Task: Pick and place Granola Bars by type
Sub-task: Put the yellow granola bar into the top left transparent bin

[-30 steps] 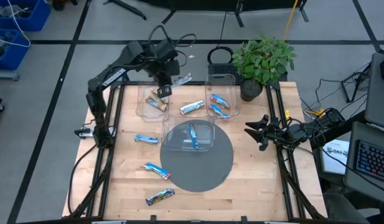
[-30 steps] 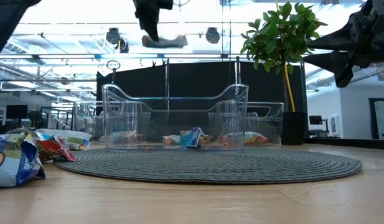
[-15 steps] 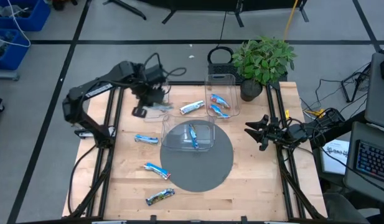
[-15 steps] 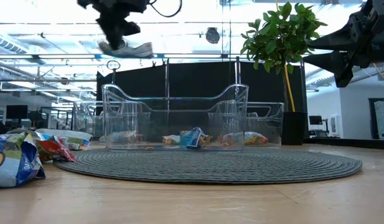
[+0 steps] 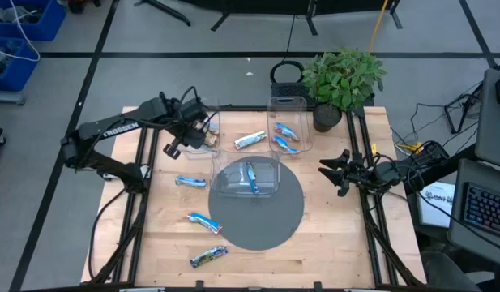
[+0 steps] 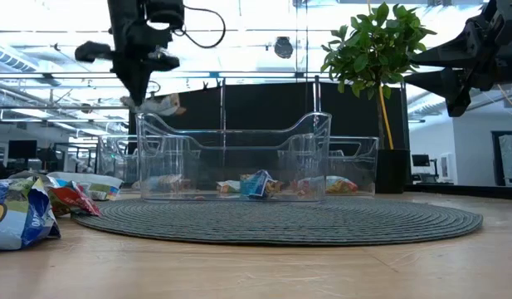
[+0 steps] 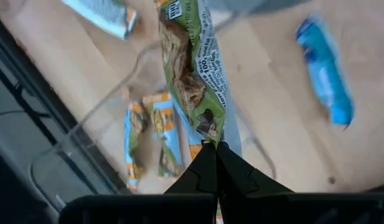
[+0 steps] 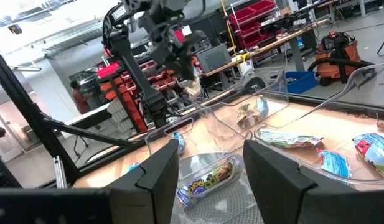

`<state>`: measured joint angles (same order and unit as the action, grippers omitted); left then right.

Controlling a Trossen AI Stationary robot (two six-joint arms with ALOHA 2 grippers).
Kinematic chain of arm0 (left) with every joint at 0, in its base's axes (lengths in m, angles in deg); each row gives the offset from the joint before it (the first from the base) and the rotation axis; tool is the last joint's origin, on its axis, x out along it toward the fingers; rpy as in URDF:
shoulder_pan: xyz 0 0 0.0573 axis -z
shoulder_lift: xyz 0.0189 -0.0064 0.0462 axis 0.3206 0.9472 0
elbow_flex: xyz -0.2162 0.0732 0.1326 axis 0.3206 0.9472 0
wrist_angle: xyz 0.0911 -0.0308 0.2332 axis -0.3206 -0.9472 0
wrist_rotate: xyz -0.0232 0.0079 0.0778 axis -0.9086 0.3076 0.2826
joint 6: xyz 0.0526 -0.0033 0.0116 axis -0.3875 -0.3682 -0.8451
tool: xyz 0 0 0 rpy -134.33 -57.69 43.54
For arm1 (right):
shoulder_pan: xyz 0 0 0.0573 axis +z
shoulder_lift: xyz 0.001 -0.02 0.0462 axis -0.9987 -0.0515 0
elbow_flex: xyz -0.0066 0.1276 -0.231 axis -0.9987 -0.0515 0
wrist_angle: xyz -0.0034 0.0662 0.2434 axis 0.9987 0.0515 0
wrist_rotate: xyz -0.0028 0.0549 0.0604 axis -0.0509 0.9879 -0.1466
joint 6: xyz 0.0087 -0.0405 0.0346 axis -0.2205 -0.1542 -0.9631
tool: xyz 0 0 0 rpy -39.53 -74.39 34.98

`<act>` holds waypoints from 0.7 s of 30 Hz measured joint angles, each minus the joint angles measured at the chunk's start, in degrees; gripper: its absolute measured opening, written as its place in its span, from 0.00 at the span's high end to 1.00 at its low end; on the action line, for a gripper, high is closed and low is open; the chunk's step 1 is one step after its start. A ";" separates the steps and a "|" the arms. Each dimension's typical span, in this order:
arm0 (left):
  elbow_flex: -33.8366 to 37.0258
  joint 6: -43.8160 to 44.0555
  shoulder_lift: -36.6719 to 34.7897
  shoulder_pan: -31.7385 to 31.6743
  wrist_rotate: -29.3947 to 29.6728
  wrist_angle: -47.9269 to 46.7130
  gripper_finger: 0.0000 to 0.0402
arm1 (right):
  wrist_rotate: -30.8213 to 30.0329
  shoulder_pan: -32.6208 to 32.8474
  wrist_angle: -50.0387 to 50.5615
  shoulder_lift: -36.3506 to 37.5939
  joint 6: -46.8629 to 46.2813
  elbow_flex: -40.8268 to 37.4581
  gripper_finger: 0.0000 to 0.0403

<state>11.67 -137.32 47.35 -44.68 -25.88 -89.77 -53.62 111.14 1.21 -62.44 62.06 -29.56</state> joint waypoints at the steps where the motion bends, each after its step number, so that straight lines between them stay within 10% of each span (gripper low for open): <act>1: 0.85 -0.81 -0.02 -0.59 0.65 0.39 1.00 | -0.01 0.00 -0.01 0.00 0.01 0.01 0.58; 21: 7.19 -10.25 4.70 -17.08 -4.87 12.76 1.00 | -0.01 -0.01 0.00 -0.01 0.00 0.01 0.58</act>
<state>18.86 -147.57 52.05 -61.76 -30.75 -77.01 -53.63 111.12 1.21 -62.46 62.06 -29.55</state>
